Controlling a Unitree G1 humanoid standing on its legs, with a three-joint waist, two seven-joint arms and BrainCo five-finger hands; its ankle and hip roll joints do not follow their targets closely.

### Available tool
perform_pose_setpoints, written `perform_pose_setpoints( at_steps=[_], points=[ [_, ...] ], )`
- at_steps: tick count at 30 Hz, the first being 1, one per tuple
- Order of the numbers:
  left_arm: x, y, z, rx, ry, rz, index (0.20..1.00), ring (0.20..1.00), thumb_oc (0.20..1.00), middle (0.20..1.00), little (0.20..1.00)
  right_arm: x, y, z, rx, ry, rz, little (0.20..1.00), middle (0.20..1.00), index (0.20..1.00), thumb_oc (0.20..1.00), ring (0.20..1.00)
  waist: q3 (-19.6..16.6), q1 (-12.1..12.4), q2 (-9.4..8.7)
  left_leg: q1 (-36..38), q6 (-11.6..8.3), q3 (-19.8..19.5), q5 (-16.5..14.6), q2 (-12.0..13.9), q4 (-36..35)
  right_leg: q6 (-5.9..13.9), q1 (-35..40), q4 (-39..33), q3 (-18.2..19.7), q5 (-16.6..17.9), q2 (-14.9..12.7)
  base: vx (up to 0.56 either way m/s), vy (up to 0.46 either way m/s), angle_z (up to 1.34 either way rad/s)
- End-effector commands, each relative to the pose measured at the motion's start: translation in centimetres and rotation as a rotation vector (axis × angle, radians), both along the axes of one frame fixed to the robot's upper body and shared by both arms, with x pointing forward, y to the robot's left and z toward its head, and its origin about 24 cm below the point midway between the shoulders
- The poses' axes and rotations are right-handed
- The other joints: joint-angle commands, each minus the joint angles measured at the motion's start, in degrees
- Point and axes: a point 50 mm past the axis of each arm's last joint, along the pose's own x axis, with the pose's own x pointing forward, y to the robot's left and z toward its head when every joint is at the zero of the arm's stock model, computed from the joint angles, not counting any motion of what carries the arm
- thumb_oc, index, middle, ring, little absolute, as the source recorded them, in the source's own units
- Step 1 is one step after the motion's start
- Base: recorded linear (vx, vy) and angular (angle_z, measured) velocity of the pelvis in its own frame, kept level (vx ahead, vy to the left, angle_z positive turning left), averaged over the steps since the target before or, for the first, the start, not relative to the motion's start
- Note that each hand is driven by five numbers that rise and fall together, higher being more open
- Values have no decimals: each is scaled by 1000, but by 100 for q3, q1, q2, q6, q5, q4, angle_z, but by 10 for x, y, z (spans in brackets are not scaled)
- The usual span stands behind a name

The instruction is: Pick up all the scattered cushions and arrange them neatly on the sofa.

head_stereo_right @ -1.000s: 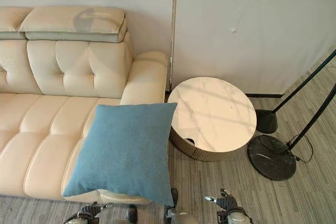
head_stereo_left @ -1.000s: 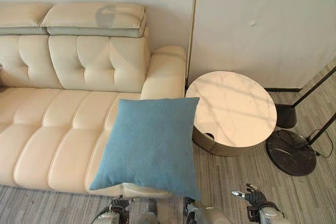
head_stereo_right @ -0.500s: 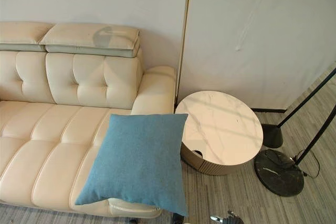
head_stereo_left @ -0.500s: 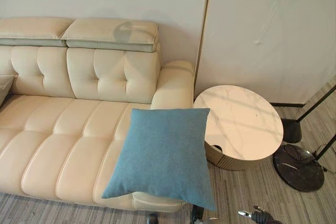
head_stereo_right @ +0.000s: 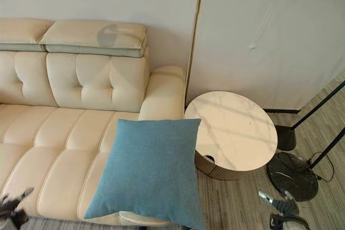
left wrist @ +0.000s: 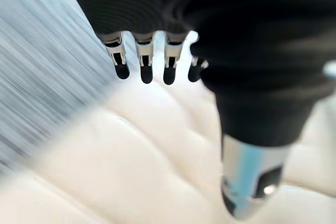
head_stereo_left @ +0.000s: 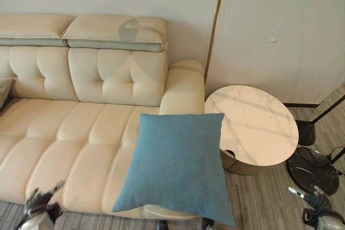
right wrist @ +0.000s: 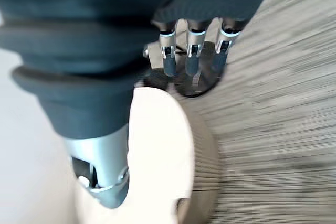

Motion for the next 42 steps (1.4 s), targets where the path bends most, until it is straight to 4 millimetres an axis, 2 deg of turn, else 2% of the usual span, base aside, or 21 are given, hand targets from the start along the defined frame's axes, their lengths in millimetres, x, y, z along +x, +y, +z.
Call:
perform_pose_setpoints(
  at_steps=[1,3,5,7,10,11,12,14,16,17,19,27,28,29,30,31,34,35,39,40,42],
  points=[
    [9,2,6,-20,-66,13,1000,1000,1000,1000,1000,28,1,16,-71,-27,103,1000,1000,1000,1000,1000,74,-13,-140,-120,44,31,-283,-122,-29,439,448,6,73,-1026,-75,-26,58,-2],
    [24,-16,5,-59,-97,-52,1000,1000,1000,1000,1000,45,11,23,-81,-50,169,1000,1000,1000,1000,1000,80,9,-145,-136,65,35,-291,-138,-29,449,434,6,80,-1005,-95,-17,41,-5],
    [37,-35,-4,-120,-86,-117,1000,1000,1000,1000,1000,67,33,27,-75,-75,269,1000,1000,1000,1000,1000,99,27,-145,-138,85,55,-309,-156,-29,456,431,6,96,-995,-120,-8,47,-2],
    [40,-41,-8,-133,-71,-139,1000,1000,1000,1000,1000,73,39,28,-74,-82,294,1000,1000,1000,1000,1000,113,30,-145,-135,93,63,-314,-160,-29,458,430,6,109,-989,-125,1,19,-1],
    [52,-60,-17,-155,-31,-211,1000,1000,1000,1000,1000,91,67,27,-42,-111,376,1000,1000,1000,1000,1000,164,28,-143,-141,113,110,-322,-170,-29,458,403,6,154,-973,-140,0,37,-5],
    [59,-73,-24,-162,8,-258,1000,1000,1000,1000,1000,100,88,24,-15,-119,434,1000,1000,1000,1000,1000,200,21,-136,-150,122,140,-323,-172,-29,457,381,6,173,-965,-147,4,32,-14],
    [60,-77,-27,-167,23,-269,1000,1000,1000,1000,1000,103,94,23,-12,-118,452,1000,1000,1000,1000,1000,207,23,-139,-162,126,153,-322,-171,-29,456,363,6,186,-963,-146,1,41,-16],
    [75,-108,-35,-208,33,-331,1000,1000,1000,1000,1000,120,139,20,41,-148,552,1000,1000,1000,1000,1000,382,35,-147,-280,145,190,-280,-174,-29,443,233,6,215,-930,-160,-81,31,-8],
    [92,-127,-27,-199,-12,-397,1000,1000,1000,1000,1000,128,163,23,65,-175,609,1000,1000,1000,1000,1000,554,47,-148,-440,153,162,-213,-182,-29,424,91,6,199,-879,-167,-126,11,-2],
    [92,-127,-27,-198,-12,-397,1000,1000,1000,1000,1000,128,163,23,65,-176,609,1000,1000,1000,1000,1000,551,46,-148,-444,153,161,-212,-182,-29,424,87,6,198,-878,-167,-136,15,5],
    [109,-161,-13,-152,-44,-616,1000,1000,1000,1000,1000,131,191,23,97,-176,703,1000,1000,1000,1000,1000,775,40,-123,-654,176,143,-129,-195,-29,411,-118,6,194,-782,-183,-118,25,8],
    [108,-194,7,-104,-102,-878,1000,1000,1000,1000,1000,117,202,9,124,-100,774,1000,1000,1000,1000,1000,931,29,-44,-752,204,108,-101,-252,-29,426,-220,6,167,-721,-233,-17,14,2],
    [104,-198,7,-124,-103,-906,947,947,947,947,947,116,203,8,129,-94,784,1000,1000,1000,1000,1000,957,30,-33,-754,208,107,-100,-263,-29,429,-222,6,165,-710,-240,-15,27,3],
    [98,-206,10,-153,-122,-961,561,561,561,561,561,113,206,7,136,-90,805,1000,1000,1000,1000,1000,981,33,-18,-766,213,121,-106,-277,-29,439,-230,6,153,-699,-258,-15,27,4],
    [98,-206,10,-153,-122,-961,423,423,423,423,423,113,206,7,136,-90,805,1000,1000,1000,1000,1000,979,33,-18,-767,213,122,-107,-277,-29,439,-231,6,153,-699,-258,-8,24,3],
    [94,-210,10,-170,-128,-981,200,200,200,200,200,112,208,7,138,-89,818,1000,1000,1000,1000,1000,980,36,-19,-769,217,122,-109,-282,-29,443,-232,6,151,-696,-262,0,0,0],
    [80,-228,5,-265,-112,-1069,200,200,200,200,200,111,220,9,163,-105,877,1000,1000,1000,1000,1000,972,41,-15,-761,232,132,-130,-292,-29,456,-226,6,159,-693,-279,2,10,0],
    [71,-241,0,-334,-90,-1131,200,200,200,200,200,112,230,11,186,-119,915,1000,1000,1000,1000,1000,978,42,-9,-737,245,121,-146,-306,-29,472,-213,6,166,-698,-283,0,0,0],
    [64,-258,-5,-391,-57,-1220,200,200,200,200,200,110,247,10,298,-137,921,1000,1000,1000,1000,1000,953,45,-12,-721,263,121,-172,-322,-29,494,-202,6,169,-705,-301,-1,10,0],
    [64,-271,-3,-421,-63,-1273,200,200,200,200,200,108,262,7,391,-132,924,200,200,200,200,200,913,59,-16,-726,278,122,-186,-340,-29,506,-208,6,169,-696,-321,-5,31,0],
    [63,-274,-4,-443,-60,-1282,200,200,200,200,200,107,269,8,433,-135,938,200,200,200,200,200,907,62,-19,-721,280,122,-192,-347,-29,509,-200,6,167,-696,-329,-4,19,1]
  ],
)
